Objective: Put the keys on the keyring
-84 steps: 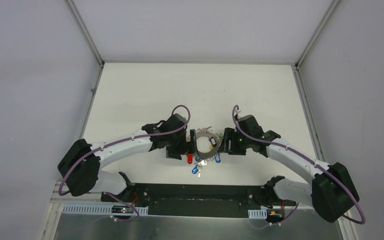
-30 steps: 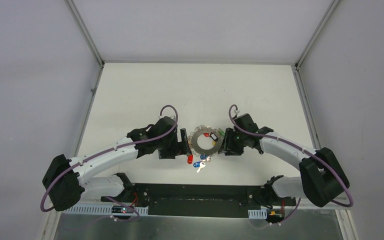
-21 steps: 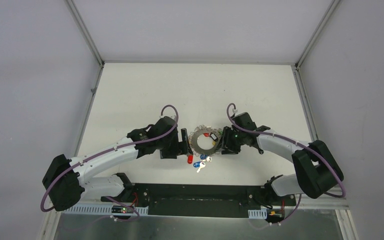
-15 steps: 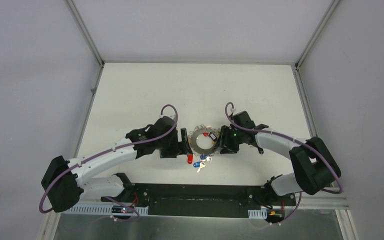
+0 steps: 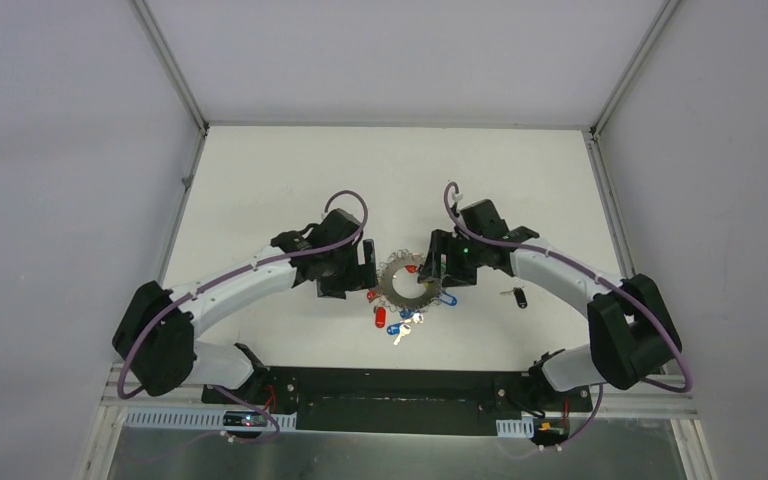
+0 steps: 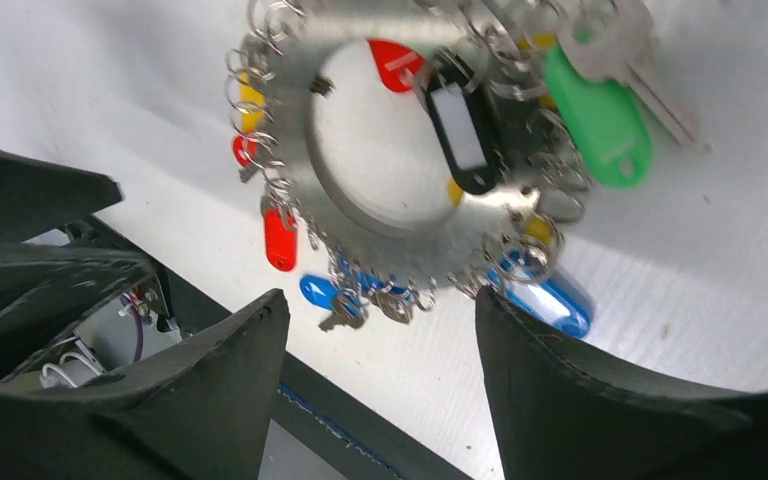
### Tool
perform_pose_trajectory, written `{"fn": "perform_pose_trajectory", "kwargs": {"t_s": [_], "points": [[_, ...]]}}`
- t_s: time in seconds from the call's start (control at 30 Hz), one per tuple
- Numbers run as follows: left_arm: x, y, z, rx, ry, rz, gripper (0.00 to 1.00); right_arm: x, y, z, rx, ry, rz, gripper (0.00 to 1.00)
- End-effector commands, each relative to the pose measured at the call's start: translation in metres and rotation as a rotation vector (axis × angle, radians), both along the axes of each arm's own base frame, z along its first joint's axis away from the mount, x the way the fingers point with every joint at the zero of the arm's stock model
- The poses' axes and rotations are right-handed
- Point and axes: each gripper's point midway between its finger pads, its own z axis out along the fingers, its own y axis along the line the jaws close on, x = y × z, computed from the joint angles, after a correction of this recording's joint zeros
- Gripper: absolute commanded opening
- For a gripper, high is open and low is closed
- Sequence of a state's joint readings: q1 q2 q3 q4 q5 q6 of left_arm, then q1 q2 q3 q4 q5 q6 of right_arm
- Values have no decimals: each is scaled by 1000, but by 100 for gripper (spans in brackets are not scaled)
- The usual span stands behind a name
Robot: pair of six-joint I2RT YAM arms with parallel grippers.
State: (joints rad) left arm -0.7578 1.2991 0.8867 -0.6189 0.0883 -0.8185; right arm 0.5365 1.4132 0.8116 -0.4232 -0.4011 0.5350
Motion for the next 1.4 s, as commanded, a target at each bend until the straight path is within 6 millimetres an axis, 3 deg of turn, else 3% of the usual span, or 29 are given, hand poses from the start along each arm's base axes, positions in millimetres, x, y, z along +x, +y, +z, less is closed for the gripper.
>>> {"fn": "perform_pose_trajectory", "kwargs": {"t_s": [0.0, 0.13, 0.27, 0.43, 0.6, 0.7, 0.9, 1.0, 1.2, 1.37], "points": [[8, 4, -8, 27, 70, 13, 83, 19, 21, 17, -31, -75, 92, 71], [9, 13, -15, 40, 107, 60, 83, 15, 47, 6, -90, -48, 195, 70], [6, 25, -9, 35, 87, 107, 83, 4, 71, -13, -126, 4, 279, 70], [1, 40, 11, -4, -10, 139, 84, -31, 101, -28, -115, 88, 413, 71], [-4, 54, 29, -40, -113, 161, 85, -80, 125, -10, 3, 142, 536, 72], [-6, 62, 34, -55, -154, 181, 85, -93, 126, 2, 44, 139, 550, 73], [-14, 67, 25, -64, -140, 196, 84, -69, 115, 23, 38, 26, 471, 73], [-21, 52, 22, -119, -109, 125, 81, -51, 108, 29, 49, 3, 419, 70], [-25, 33, 11, -187, -40, 93, 79, -17, 94, 21, -4, -45, 377, 62], [-23, 20, 1, -235, 40, 82, 79, -1, 101, 16, -50, -71, 398, 48]]}}
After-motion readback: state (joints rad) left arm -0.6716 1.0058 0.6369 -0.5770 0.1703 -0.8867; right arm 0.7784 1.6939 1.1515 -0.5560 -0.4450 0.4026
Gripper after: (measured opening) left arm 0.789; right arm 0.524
